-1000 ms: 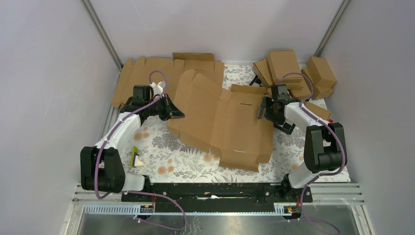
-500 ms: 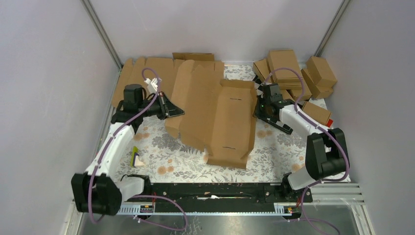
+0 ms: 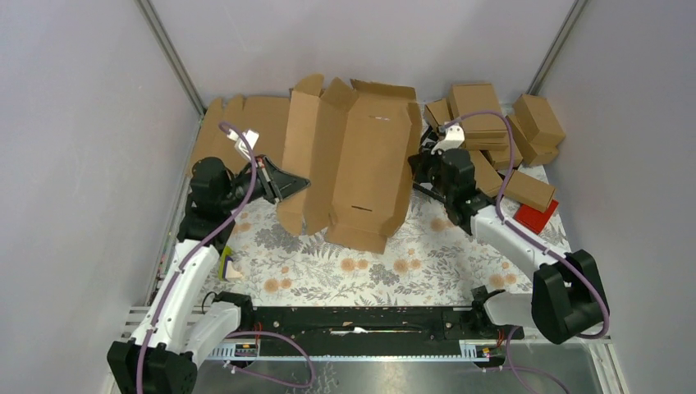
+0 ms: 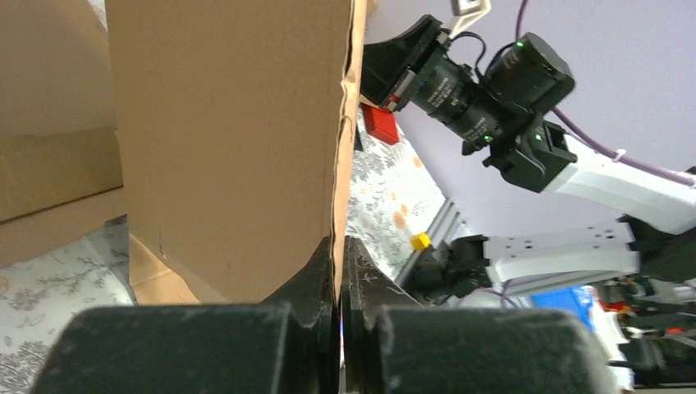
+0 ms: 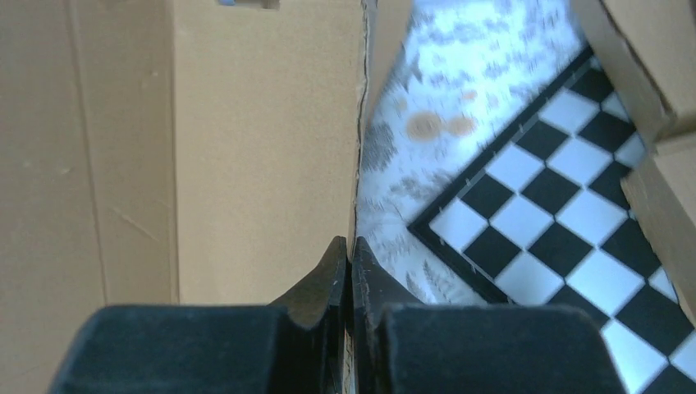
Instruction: Fold the paper box
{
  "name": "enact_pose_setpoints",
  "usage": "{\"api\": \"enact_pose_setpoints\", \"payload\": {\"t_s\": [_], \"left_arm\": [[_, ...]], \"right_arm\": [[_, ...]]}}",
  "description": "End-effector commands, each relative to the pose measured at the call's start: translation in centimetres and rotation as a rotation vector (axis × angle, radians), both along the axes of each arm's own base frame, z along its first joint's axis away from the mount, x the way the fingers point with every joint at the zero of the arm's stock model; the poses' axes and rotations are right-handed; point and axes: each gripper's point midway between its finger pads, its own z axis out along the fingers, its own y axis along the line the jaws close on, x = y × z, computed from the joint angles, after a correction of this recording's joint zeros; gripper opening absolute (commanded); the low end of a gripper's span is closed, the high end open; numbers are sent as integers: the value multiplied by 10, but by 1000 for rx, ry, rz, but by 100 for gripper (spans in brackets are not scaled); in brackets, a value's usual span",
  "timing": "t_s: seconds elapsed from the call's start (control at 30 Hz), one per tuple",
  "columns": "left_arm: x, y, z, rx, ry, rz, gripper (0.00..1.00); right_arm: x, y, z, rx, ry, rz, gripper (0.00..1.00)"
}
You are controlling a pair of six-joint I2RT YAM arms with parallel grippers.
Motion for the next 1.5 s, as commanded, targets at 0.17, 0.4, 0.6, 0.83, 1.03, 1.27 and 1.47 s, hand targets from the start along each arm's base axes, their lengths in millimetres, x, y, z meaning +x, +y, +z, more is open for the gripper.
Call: {"api": "enact_pose_setpoints", "payload": {"t_s": [0.17, 0.4, 0.6, 0.83, 1.03, 1.27, 1.47], "left_arm": [[5, -2, -9, 28, -321, 163, 0], [-9, 6, -55, 95, -243, 209, 0], [-23, 6, -68, 145, -196, 177, 0], [-42, -15, -60, 56, -164, 62, 0], [-61, -37, -42, 0, -216, -60, 0], [-36, -26, -46, 159, -223, 52, 16], [-7, -20, -34, 186, -273, 161, 61]], "right_arm": [[10, 14, 46, -76, -447, 2, 0], [1, 5, -3, -214, -439, -69, 0], [-6, -2, -8, -200, -433, -175, 0], [-23, -4, -4, -229, -459, -293, 2], [-17, -6, 9, -256, -493, -382, 3], [-22, -3, 28, -336, -630, -328, 0], [-41, -1, 35, -324, -701, -231, 0]]}}
